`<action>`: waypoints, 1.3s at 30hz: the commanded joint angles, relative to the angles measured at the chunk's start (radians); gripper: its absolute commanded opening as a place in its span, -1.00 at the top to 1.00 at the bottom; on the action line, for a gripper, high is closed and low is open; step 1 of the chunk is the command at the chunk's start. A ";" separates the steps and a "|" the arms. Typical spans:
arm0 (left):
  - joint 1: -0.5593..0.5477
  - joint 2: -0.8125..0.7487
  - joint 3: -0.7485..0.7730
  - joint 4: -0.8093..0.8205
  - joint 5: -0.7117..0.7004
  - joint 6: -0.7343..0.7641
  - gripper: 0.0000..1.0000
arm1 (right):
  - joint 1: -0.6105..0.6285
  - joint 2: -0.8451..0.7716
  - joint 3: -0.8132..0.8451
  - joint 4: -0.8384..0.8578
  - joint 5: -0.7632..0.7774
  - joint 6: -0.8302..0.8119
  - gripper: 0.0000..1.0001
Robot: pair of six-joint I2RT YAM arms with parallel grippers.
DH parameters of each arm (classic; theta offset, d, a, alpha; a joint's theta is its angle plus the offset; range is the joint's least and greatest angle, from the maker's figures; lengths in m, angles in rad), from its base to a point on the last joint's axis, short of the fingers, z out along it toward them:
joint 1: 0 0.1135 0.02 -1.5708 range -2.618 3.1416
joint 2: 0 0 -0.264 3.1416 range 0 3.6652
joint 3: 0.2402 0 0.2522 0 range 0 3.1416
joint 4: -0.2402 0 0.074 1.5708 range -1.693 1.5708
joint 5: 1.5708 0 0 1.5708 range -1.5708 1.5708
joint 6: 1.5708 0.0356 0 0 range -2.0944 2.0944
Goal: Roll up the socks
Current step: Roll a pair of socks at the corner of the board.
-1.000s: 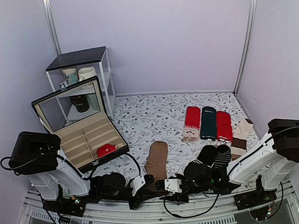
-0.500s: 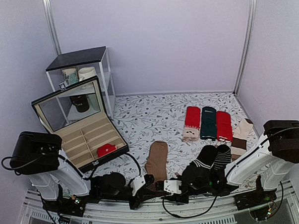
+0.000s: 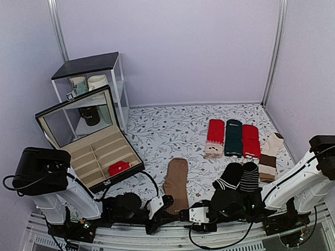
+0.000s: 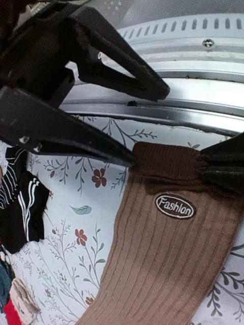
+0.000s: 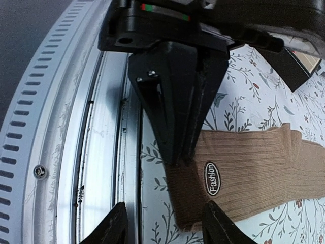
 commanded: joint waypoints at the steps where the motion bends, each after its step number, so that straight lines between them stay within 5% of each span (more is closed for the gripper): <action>1: 0.017 0.067 -0.019 -0.216 0.021 -0.008 1.00 | 0.017 0.013 0.032 -0.048 0.004 -0.044 -0.01; 11: 0.017 0.078 -0.008 -0.223 0.032 -0.004 1.00 | 0.017 0.115 0.062 -0.061 0.046 -0.051 0.04; 18: 0.019 0.083 -0.008 -0.223 0.034 -0.005 1.00 | 0.017 0.132 0.051 -0.108 0.071 0.011 0.26; 21: 0.019 0.083 -0.009 -0.223 0.035 -0.006 1.00 | 0.017 0.148 0.061 -0.153 0.067 0.046 0.49; 23: 0.019 0.075 -0.013 -0.221 0.032 -0.005 1.00 | 0.018 0.168 0.082 -0.183 0.080 0.083 0.87; 26: 0.020 0.045 -0.030 -0.210 0.011 -0.007 1.00 | 0.012 0.197 0.112 -0.223 0.073 0.124 1.00; 34: 0.016 -0.139 -0.119 -0.075 -0.101 0.067 0.42 | -0.050 0.172 0.080 -0.191 -0.050 0.342 1.00; 39: -0.034 -0.213 -0.103 -0.097 -0.155 0.220 0.30 | -0.109 0.195 0.093 -0.189 -0.223 0.445 1.00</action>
